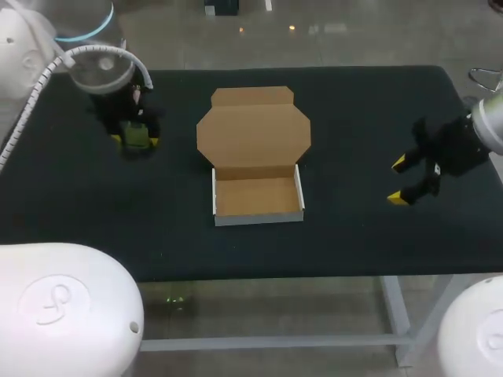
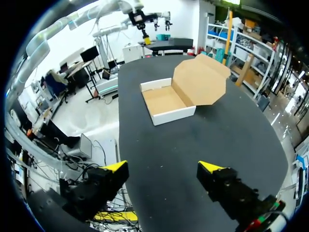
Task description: Assemble the packaging by folding the flat box into shape, placing the metal phone stand inside, and closing the box properly
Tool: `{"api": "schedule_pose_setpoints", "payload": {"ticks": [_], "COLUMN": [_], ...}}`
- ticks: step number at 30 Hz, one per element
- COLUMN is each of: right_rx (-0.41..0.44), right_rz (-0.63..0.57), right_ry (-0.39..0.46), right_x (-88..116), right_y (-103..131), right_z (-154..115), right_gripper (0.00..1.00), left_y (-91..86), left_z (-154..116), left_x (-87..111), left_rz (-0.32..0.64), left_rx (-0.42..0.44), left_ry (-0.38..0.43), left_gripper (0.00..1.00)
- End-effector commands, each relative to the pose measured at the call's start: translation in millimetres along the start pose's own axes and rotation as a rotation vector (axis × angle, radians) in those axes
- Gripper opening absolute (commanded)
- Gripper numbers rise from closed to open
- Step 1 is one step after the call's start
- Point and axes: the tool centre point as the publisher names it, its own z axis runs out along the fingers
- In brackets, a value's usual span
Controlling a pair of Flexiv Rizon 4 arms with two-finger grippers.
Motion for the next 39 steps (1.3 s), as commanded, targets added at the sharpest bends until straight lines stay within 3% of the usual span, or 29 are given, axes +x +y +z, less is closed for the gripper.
{"api": "schedule_pose_setpoints", "payload": {"ticks": [1, 12, 24, 32, 39], "right_rx": [-0.004, -0.004, -0.004, -0.004, -0.004], "right_rz": [-0.001, -0.001, -0.001, -0.001, -0.001], "right_ry": [0.002, 0.002, 0.002, 0.002, 0.002], "right_x": [0.2, 0.2, 0.2, 0.2, 0.2], "right_y": [-0.8, -0.8, -0.8, -0.8, -0.8], "right_z": [-0.9, -0.9, -0.9, -0.9, -0.9], "right_gripper": [1.0, 1.0, 1.0, 1.0, 1.0], "left_y": [7.9, 19.5, 27.6, 23.6, 25.2], "left_z": [-6.2, -7.5, 0.7, 5.9, 22.8], "left_x": [10.6, 38.7, 91.6, 126.2, 153.2], "left_rz": [0.009, 0.034, 0.128, 0.164, 0.207], "left_rx": [0.003, 0.01, 0.022, 0.026, 0.018], "left_ry": [-0.002, -0.001, 0.03, 0.044, 0.05], "left_gripper": [0.0, 0.0, 0.0, 0.0, 0.0]}}
